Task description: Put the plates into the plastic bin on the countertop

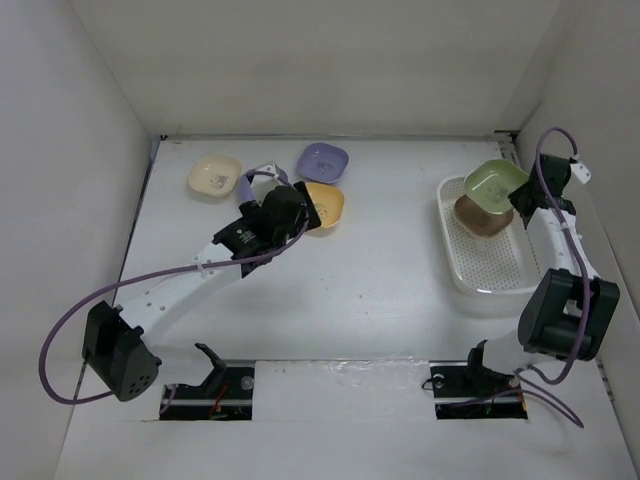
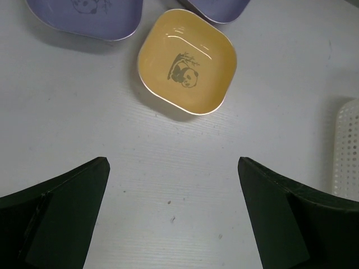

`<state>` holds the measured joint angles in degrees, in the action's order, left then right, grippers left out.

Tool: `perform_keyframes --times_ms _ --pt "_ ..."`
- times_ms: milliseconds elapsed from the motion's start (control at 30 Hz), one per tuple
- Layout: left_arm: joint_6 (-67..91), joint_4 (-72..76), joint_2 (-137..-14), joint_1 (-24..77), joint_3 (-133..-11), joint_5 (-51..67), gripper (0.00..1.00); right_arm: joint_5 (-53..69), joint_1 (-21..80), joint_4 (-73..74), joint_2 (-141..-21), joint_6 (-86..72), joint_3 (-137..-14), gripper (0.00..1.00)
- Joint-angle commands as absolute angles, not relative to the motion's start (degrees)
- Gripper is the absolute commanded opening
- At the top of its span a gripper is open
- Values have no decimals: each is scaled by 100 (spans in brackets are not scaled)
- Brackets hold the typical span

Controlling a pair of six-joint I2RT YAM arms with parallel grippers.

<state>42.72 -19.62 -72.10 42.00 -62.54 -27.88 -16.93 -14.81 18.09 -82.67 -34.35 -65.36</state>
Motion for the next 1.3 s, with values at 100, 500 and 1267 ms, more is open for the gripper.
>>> perform_keyframes --times_ms 100,500,1267 --pt "4131 -1864 -7532 4210 -6363 -2822 99 -1021 -2038 1548 -8561 -2874 -6461 0" --pt "4184 -1749 -7585 4210 -6197 -2584 99 -439 -2153 1477 -8921 -2927 -6521 47" --pt "5080 -1759 -7023 2769 -5705 -2314 99 -1591 2769 2142 -10394 -2865 -8988 97"
